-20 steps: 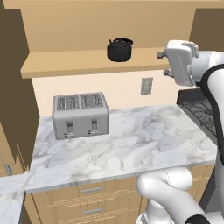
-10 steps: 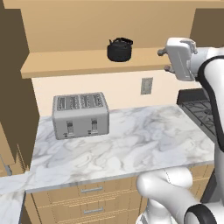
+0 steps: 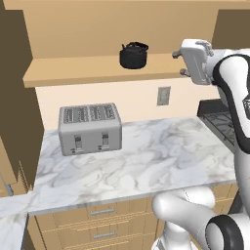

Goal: Open the cabinet, pick the kettle from the cabinet, and place it in the sink.

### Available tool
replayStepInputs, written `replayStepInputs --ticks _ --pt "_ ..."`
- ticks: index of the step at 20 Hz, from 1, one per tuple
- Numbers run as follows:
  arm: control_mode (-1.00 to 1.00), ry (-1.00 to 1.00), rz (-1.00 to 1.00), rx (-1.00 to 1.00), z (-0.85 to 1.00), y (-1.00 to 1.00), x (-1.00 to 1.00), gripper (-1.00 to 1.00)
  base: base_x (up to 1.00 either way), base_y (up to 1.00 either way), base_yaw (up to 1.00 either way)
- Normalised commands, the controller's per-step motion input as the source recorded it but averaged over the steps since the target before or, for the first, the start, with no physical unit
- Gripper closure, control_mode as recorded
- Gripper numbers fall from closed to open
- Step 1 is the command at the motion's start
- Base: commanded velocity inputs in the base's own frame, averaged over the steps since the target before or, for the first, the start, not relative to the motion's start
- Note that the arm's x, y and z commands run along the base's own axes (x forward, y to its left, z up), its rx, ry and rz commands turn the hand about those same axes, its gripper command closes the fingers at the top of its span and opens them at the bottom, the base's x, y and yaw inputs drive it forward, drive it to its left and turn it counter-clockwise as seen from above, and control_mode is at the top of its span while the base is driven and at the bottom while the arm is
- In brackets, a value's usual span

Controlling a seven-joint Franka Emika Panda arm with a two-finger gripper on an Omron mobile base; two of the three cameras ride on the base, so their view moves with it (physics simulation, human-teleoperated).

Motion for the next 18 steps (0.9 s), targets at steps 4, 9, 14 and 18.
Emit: replayStepInputs --ticks 4,9,14,18 --pt "-1.0 0.0 0.0 0.0 0.0 -0.03 0.38 -1.0 0.0 0.0 0.0" --pt "-1.0 -0.01 0.0 0.0 0.0 -0.02 0.33 -1.0 0.0 0.0 0.0" --pt "-1.0 -0.03 0.0 0.0 0.03 -0.01 0.34 -1.0 0.0 0.0 0.0" --pt "-1.0 -0.01 0.0 -0.01 0.06 -0.02 0.23 -1.0 0.0 0.0 0.0"
